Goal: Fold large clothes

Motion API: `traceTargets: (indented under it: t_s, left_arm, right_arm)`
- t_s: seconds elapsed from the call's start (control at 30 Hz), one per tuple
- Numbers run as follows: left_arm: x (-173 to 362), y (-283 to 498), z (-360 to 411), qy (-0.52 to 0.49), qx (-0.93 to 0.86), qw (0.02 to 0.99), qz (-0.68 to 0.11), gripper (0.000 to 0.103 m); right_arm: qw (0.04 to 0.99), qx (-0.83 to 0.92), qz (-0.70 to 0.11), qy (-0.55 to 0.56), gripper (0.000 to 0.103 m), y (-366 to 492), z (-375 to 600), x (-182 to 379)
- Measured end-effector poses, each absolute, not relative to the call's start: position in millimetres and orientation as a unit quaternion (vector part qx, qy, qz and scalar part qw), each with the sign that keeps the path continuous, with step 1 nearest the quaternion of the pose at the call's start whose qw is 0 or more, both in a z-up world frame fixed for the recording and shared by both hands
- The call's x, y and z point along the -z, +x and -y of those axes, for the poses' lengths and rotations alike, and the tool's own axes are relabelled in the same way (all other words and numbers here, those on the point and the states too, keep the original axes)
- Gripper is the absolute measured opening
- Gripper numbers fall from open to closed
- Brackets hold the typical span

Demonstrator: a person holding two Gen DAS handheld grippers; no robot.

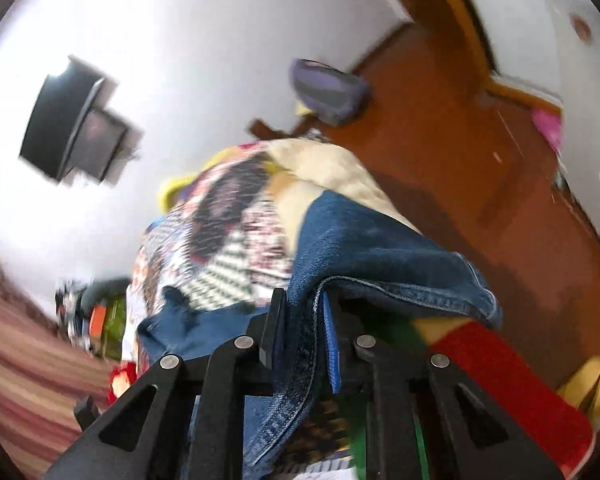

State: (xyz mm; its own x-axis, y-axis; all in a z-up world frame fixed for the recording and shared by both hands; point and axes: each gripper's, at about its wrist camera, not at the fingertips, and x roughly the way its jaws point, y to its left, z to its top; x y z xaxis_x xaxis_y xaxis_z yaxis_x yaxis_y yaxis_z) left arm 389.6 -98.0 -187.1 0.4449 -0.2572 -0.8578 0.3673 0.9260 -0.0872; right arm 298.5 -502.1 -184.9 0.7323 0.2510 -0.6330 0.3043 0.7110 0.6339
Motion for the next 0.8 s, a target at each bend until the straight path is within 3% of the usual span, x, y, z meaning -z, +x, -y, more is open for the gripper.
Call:
traceTargets:
  t_s: [0.23,0.43,0.6,0.8]
  left_arm:
    - [157.6,376.3,76.8,0.023,0.182,0.867,-0.463,0.098]
    - [146.9,360.3,46.5,0.002,0.165,0.878,-0.449,0.098]
    - [145.1,347.5,16.9,-0.010,0.144,0.885,-0.442,0.098]
    - [149.1,332.1,-17.3,-0.036,0.129,0.885,-0.447,0.098]
  right_arm:
    - [0.881,-0.080,-0.338,0.322,0.014,317.3,418.6,125.4]
    - [0.877,-0.168,-0.347,0.287,0.013,342.7,324.2,108.9]
    - [0.859,-0.219,-0.393,0.244,0.013,355.0,241.3,126.4]
    - [0.814,-0.239,-0.493,0.194,0.013,357.3,176.3,189.9]
